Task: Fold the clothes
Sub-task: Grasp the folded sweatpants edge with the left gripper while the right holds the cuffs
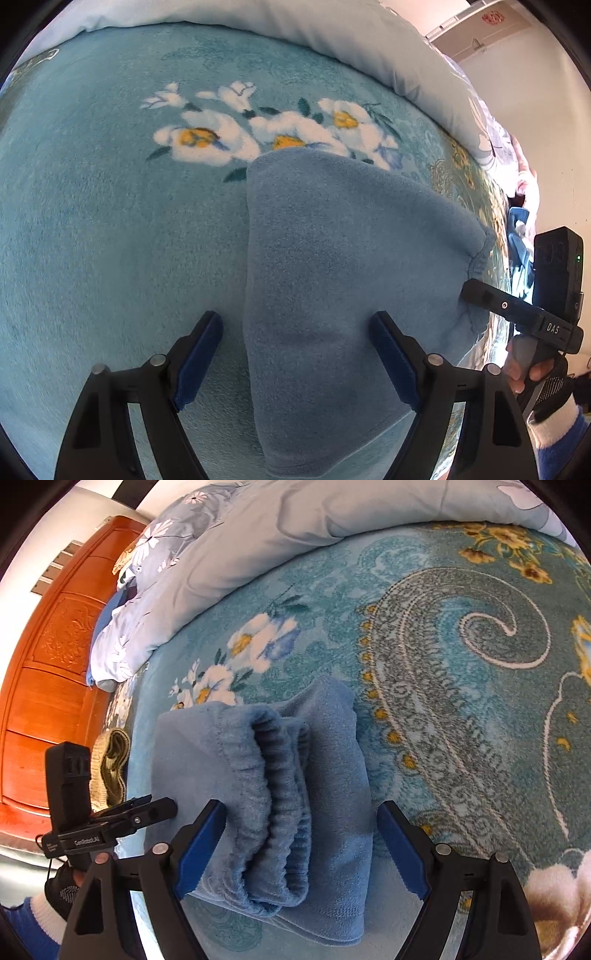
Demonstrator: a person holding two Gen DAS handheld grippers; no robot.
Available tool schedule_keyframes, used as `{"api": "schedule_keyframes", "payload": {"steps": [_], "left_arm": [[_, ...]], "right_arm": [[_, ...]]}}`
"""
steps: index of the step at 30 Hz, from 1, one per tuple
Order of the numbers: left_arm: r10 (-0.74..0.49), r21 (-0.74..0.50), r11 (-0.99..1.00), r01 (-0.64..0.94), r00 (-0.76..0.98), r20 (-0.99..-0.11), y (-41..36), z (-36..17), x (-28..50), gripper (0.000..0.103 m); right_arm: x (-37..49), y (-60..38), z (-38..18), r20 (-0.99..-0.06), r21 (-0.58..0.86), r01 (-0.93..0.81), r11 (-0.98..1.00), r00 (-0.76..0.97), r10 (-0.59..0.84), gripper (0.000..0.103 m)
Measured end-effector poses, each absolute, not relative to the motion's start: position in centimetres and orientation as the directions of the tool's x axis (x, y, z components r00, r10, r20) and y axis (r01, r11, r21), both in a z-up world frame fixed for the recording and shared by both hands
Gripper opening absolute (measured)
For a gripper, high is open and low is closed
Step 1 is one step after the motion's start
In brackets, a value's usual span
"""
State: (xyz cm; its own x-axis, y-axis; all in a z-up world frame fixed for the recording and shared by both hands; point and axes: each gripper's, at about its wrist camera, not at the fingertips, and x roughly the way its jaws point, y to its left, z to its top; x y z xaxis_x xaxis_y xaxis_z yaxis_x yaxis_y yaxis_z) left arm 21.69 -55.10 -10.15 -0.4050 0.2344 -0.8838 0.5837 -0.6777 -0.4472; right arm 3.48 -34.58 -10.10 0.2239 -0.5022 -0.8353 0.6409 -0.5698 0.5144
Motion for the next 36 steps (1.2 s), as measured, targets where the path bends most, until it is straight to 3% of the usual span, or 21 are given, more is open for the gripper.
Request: {"api": "schedule_keyframes", "payload": {"steps": [7,11,15,20,24,26,28,36], "left_arm": [[0.222,-0.425,-0.656,0.624,-0.379,-0.898,-54.9,-10.1,21.5,0.084],[0.239,-0.439,-0.639,0.632,-0.379,-0.894,-54.7,-10.0,21.3,0.082],[0.250,-0.458,-0.612,0.644,-0.391,-0.886,-54.2,-9.9,21.3,0.082],[0.235,-0.442,-0.583,0.682,-0.379,-0.895,-54.0,-9.4,21.8,0.063],[0.219,-0.435,-0.537,0.723,-0.379,-0.899,-54.2,-9.2,22.1,0.049],[0.203,-0.428,-0.535,0.729,-0.380,-0.902,-54.0,-8.8,22.2,0.035],[0.182,-0.408,-0.554,0.726,-0.373,-0.910,-53.6,-8.2,22.0,0.028],[0.143,-0.375,-0.631,0.680,-0.373,-0.917,-53.1,-6.1,21.9,0.020]], "right_arm": [[3.4,-34.5,-10.2,-0.809,0.557,0.627,-0.545,0.260,-0.527,0.085],[3.3,-34.3,-10.3,-0.804,0.568,0.612,-0.550,0.268,-0.531,0.071],[3.0,-34.0,-10.4,-0.799,0.579,0.594,-0.559,0.275,-0.535,0.065],[3.1,-34.2,-10.3,-0.798,0.583,0.595,-0.553,0.291,-0.528,0.047],[3.0,-34.3,-10.1,-0.795,0.589,0.584,-0.559,0.297,-0.529,0.041],[3.1,-34.3,-9.8,-0.796,0.587,0.587,-0.557,0.293,-0.530,0.038],[3.3,-34.4,-9.6,-0.798,0.582,0.593,-0.557,0.286,-0.530,0.037],[4.3,-34.6,-6.9,-0.805,0.559,0.619,-0.551,0.247,-0.540,0.034]]}}
